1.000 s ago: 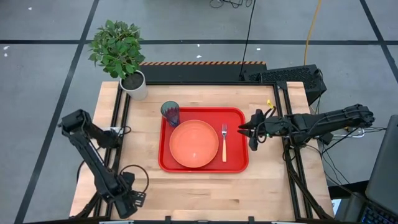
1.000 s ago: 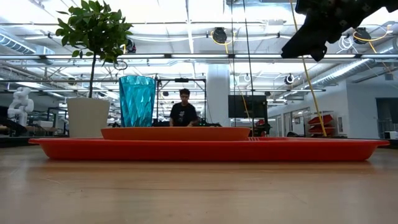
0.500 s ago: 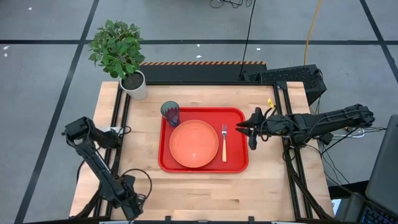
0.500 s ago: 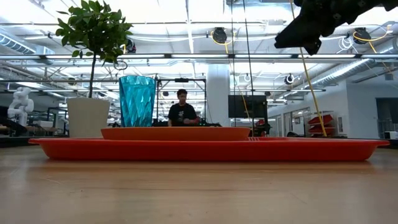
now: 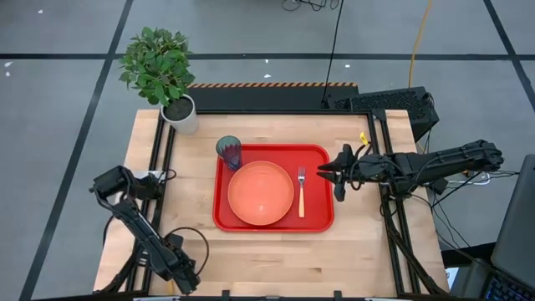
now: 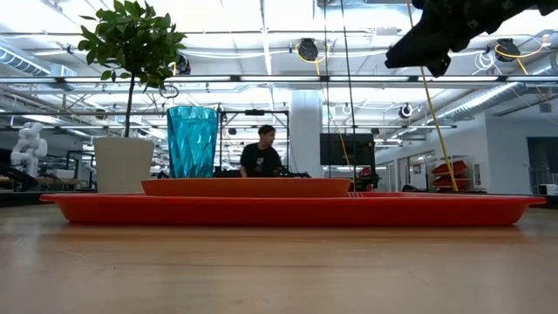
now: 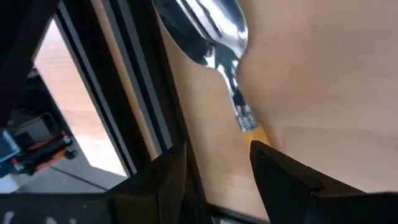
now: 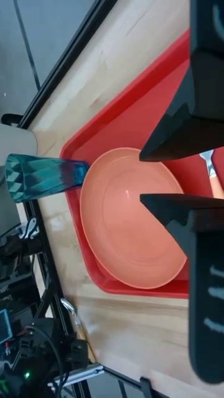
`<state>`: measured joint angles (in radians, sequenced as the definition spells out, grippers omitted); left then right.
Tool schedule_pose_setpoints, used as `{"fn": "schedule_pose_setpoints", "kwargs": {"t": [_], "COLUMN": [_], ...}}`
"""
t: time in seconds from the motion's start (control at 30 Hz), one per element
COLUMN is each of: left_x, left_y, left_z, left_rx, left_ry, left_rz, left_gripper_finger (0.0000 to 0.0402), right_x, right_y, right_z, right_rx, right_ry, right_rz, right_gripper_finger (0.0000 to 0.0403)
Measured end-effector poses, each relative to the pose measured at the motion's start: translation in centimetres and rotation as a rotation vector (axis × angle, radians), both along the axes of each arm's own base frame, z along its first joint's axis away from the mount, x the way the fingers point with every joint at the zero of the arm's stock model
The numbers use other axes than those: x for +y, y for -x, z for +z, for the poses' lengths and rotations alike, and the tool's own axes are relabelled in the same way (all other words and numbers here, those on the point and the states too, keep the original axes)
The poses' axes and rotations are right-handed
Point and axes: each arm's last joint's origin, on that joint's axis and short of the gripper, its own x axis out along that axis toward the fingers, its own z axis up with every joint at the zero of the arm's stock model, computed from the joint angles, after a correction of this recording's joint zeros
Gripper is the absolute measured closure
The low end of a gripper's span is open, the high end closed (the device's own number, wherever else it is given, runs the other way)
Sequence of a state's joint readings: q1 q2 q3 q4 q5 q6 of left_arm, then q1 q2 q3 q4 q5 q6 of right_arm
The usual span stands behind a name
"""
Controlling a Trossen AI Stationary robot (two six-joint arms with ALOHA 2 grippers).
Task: Pick and place plate/cup/fork/spoon on tray
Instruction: Put the orange spoon on the red serving tray to the right of the yellow fork
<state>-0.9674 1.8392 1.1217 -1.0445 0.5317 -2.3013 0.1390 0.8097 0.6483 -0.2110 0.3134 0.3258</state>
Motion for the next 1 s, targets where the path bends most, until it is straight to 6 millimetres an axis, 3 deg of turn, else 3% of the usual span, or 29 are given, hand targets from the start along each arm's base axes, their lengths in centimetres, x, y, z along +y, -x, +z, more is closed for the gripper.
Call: {"fn": "schedule_pose_setpoints", "kwargs": {"t": [0.43,0.83,1.0], "left_x": [-0.5,-0.1,0.4], "left_y": [-1.6,-1.1,-1.8], "left_z": [-1.1,-0.8,-0.2], "left_rx": [-0.157,0.0,0.011], "left_ry": [0.018,0.097,0.131], "left_rz": [0.006,-0.038,-0.074], "left_gripper_finger": [0.022,0.022,0.022], "right_x": [0.0,0.0,0.0], "right_y": [0.0,0.0,0.0], "right_z": [0.0,0.1,0.1], "right_rx": [0.001,-0.002,-0.002], "right_ry": [0.005,0.016,0.018], "right_rz": [0.002,0.007,0.007], "right_gripper_finger": [0.0316,0.0316,0.0316]}}
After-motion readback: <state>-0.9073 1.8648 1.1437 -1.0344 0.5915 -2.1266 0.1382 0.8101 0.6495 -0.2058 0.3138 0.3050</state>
